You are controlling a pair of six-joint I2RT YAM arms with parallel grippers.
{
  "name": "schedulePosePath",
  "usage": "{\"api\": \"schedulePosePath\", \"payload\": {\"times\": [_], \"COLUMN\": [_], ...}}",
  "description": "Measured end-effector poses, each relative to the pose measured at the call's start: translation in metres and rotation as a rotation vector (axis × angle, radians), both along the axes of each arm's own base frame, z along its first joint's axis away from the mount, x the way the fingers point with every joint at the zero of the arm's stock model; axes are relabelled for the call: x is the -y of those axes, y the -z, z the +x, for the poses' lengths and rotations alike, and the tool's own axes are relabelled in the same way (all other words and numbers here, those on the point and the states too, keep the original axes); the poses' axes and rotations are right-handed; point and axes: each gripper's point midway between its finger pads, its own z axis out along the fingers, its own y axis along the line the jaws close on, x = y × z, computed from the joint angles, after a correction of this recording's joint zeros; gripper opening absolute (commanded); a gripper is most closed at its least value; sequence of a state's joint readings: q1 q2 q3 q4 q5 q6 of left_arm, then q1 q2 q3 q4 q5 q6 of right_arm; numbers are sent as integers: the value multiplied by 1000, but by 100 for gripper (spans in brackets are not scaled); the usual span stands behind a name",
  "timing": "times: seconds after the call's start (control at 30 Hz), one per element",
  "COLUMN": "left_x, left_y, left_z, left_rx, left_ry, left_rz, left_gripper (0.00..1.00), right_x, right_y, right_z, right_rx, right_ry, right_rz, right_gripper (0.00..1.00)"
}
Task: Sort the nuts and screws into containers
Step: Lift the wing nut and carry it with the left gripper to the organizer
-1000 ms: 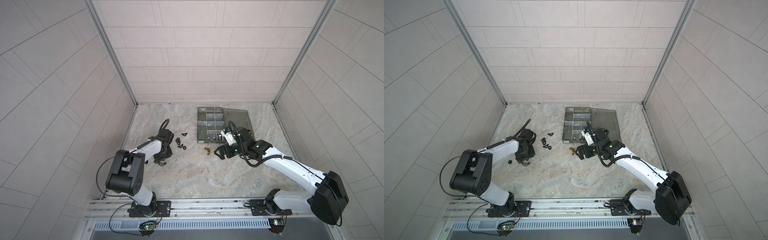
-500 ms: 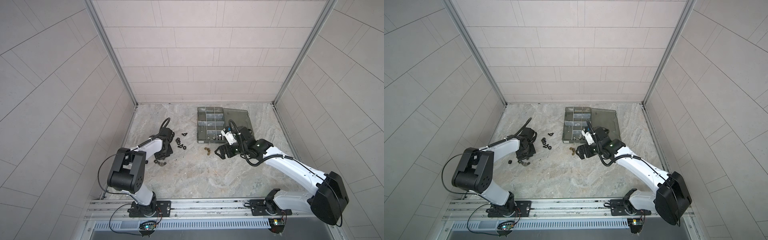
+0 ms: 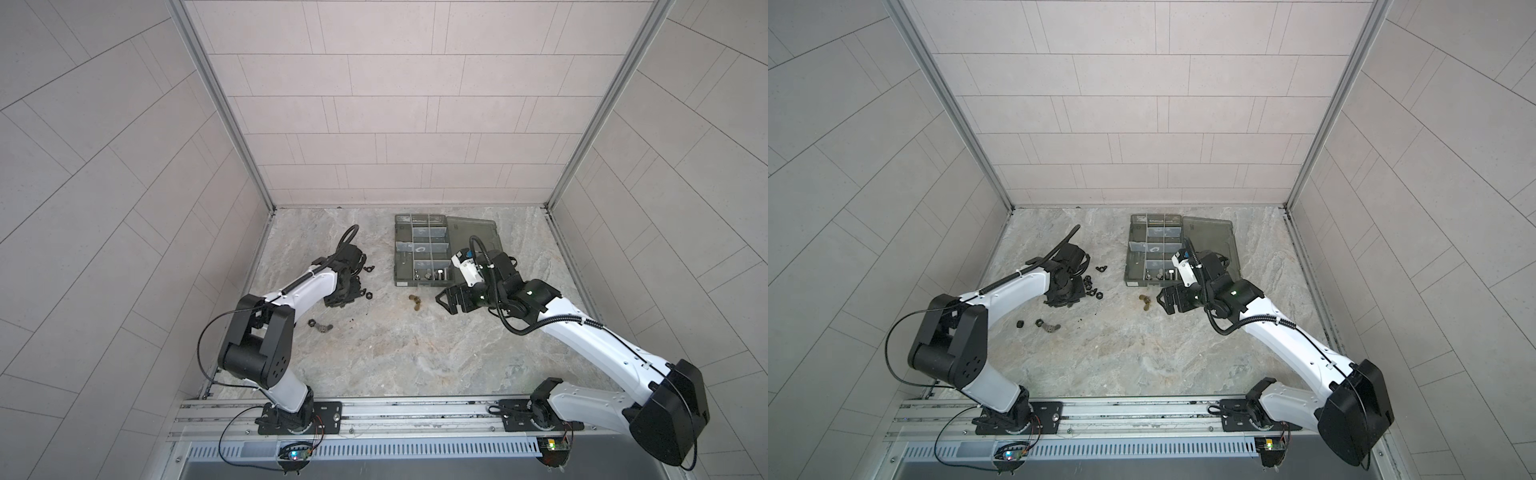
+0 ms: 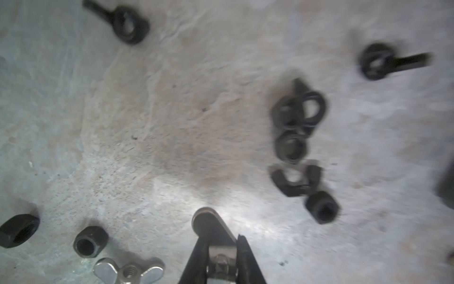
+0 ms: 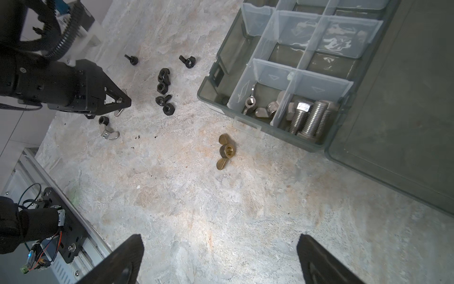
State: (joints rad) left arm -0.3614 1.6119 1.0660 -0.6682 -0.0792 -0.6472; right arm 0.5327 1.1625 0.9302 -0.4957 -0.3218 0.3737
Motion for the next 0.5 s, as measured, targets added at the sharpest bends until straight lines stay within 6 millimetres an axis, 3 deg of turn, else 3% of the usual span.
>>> {"api": "schedulePosePath", "payload": {"times": [0.2,0.37,0.5], "left_x": [67,125,160], "left_y": [-38,-43,-41], "left_z": [34,54,64], "left_rx": [89,101,102], "left_ry": [120,215,265], "left_rz": [-44,-64,-78], "left_gripper": [17,16,16], "right_x": [16,29,37], "right_y": [-9,-15,-17], "right_z": [-2,-5,-8], "right_rx": [9,17,15], "right_ry": [44,79,96], "right_rz": [4,2,-7], "right_gripper": [99,99,99]}}
